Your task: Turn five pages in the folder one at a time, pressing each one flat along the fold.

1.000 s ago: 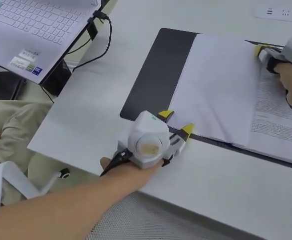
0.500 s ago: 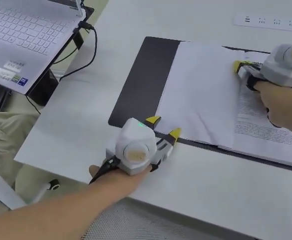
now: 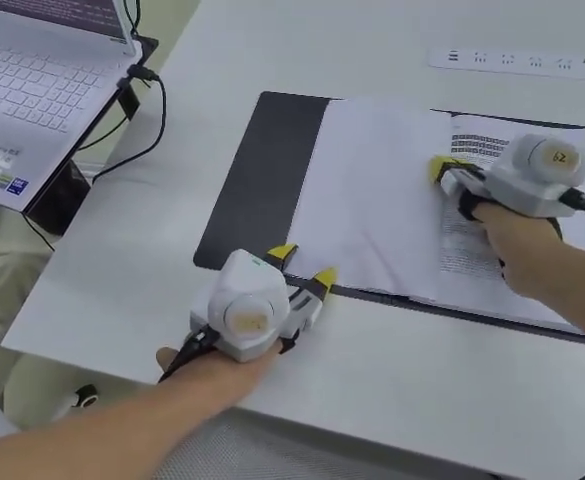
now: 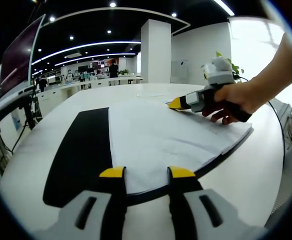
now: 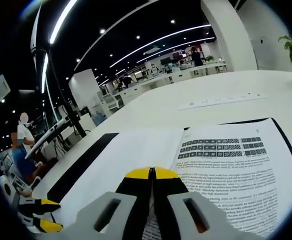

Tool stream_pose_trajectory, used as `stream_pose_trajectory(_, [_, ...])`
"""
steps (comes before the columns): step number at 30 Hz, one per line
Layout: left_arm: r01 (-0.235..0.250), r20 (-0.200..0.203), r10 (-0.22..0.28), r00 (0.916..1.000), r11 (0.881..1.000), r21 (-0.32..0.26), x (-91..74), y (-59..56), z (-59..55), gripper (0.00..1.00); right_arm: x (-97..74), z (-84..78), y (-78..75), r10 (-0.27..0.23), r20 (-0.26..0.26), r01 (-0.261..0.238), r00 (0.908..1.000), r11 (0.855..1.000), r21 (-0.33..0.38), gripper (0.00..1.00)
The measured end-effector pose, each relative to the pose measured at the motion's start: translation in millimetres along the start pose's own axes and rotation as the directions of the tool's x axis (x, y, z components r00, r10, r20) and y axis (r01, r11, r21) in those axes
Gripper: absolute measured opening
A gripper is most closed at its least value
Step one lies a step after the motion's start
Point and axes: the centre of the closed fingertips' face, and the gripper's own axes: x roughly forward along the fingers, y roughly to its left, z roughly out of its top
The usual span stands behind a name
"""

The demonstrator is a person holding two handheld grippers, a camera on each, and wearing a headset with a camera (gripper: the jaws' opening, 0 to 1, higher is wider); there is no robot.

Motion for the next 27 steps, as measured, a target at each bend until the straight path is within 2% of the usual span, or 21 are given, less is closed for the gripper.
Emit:
stream_pose_trajectory(14, [-0.002,-0.002,0.002,1.0000,1.000,0.000,1.3,0.3,-1.1,0.32,-32.5,-13.5,20.7,0.014,0.001,-0.014,0.9999,1.000,0.004,0.00])
stream_pose_trajectory(19, [-0.002,0.000,0.002,1.0000,1.000,0.001,1.4,0.5,-1.1,0.32,-48.4,-29.3,34.3,0.042,-0.024,-0.042,0.9988,0.999,-0.026,0.00])
stream_pose_trajectory(27, [-0.002,-0.005,0.002,1.0000,1.000,-0.001,-0.6,-0.6,0.3,0.31,-65.3,-40.7,40.9,0.051,-0.035,-0.051,0.9981,0.999,-0.016,0.00])
